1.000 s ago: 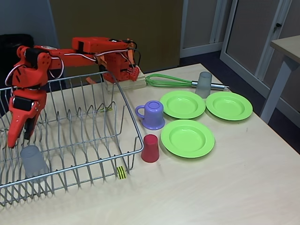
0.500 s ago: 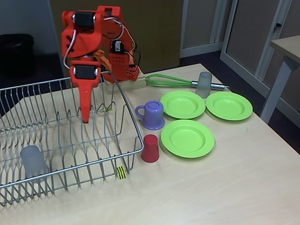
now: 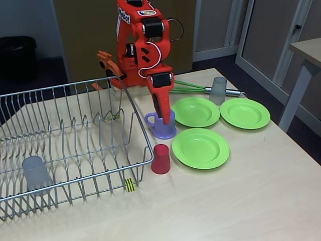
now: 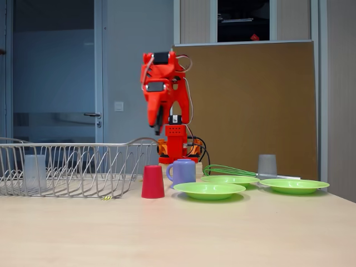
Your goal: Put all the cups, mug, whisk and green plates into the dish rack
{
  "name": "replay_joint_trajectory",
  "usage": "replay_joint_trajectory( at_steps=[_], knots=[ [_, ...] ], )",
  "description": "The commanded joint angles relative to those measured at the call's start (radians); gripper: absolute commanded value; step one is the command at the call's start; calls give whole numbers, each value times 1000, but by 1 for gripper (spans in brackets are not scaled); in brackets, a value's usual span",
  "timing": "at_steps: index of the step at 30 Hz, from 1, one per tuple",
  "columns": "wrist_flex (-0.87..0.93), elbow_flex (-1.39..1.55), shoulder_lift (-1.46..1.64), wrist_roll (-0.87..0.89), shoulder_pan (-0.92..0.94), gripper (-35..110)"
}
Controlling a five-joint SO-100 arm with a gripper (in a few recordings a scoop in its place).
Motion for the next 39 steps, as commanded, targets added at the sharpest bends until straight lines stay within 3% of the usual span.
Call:
replay_joint_trajectory(
  at_steps=[1,5,8,14,24,39],
  knots=[
    [-54,112,107,-15,-64,18],
    [-133,221,149,-9,-107,25],
    [-132,236,124,21,-115,39],
    [-158,184,-6,61,-77,48],
    [-252,107,-238,18,6,46],
    [-210,-32,-403,26,49,43]
  ],
)
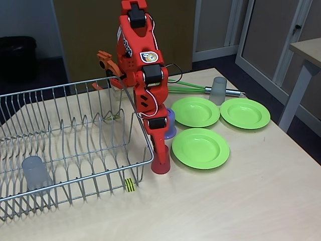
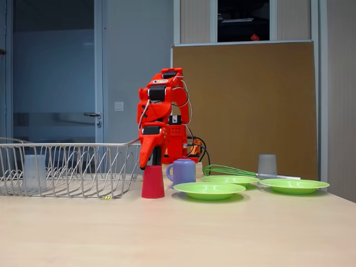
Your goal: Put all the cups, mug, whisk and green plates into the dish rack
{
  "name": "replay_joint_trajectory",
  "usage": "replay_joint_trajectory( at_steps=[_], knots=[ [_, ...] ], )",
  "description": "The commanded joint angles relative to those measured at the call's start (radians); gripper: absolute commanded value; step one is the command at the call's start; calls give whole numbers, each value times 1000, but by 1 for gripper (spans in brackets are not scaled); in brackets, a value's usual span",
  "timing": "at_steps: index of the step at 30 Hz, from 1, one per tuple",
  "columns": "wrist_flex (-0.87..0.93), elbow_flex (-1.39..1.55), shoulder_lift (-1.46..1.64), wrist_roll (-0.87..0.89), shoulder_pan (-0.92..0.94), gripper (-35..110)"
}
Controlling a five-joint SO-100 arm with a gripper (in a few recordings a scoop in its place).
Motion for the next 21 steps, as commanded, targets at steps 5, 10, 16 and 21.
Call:
replay_joint_trajectory(
  at_steps=[5,10,16,21],
  knots=[
    [26,-44,-3,28,-2,38],
    [40,-67,-12,52,-11,28],
    [75,-126,-28,77,-25,18],
    [132,-204,-41,97,-49,16]
  ],
)
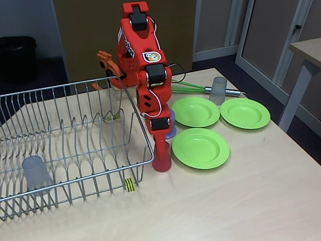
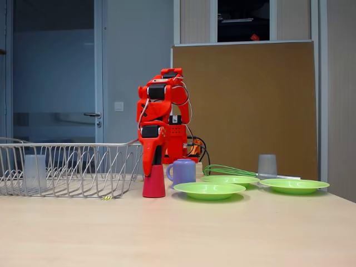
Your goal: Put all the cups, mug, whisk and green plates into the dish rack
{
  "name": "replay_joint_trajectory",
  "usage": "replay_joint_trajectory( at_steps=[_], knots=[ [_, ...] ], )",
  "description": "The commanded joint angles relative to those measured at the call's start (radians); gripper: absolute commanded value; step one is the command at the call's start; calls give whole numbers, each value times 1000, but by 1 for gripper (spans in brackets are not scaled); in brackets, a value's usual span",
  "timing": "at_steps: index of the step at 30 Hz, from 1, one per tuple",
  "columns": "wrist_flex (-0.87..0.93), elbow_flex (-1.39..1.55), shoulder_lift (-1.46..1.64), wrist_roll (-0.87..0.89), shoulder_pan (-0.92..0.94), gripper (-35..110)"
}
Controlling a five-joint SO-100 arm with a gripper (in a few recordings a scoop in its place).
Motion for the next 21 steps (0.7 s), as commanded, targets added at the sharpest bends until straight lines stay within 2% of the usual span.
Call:
replay_joint_trajectory(
  at_steps=[1,7,13,21],
  knots=[
    [54,-75,12,28,-35,16],
    [158,-213,15,32,-87,16],
    [282,-400,77,-63,-100,16],
    [434,-531,258,-264,69,15]
  ],
)
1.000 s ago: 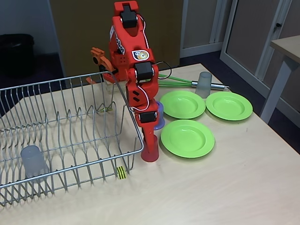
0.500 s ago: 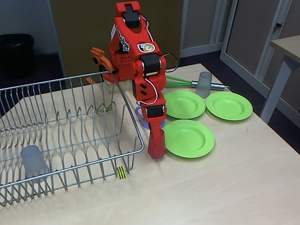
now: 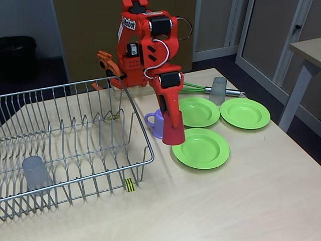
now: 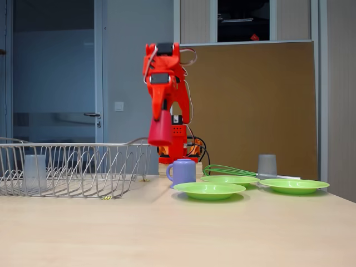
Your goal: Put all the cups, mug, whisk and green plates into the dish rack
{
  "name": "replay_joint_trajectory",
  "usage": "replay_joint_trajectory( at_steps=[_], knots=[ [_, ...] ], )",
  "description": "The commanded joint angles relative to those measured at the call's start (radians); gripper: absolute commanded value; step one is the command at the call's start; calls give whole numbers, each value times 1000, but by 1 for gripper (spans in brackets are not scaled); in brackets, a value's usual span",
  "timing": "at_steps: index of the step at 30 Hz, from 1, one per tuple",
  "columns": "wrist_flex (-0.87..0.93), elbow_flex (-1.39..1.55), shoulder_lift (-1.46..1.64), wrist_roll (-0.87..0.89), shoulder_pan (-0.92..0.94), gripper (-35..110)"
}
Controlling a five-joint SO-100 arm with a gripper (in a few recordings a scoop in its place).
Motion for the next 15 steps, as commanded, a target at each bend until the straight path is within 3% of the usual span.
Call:
replay_joint_trajectory(
  at_steps=[1,8,15],
  knots=[
    [74,-77,126,-107,110,15],
    [132,-132,107,-273,400,17],
    [83,-310,-244,-382,589,16]
  ],
)
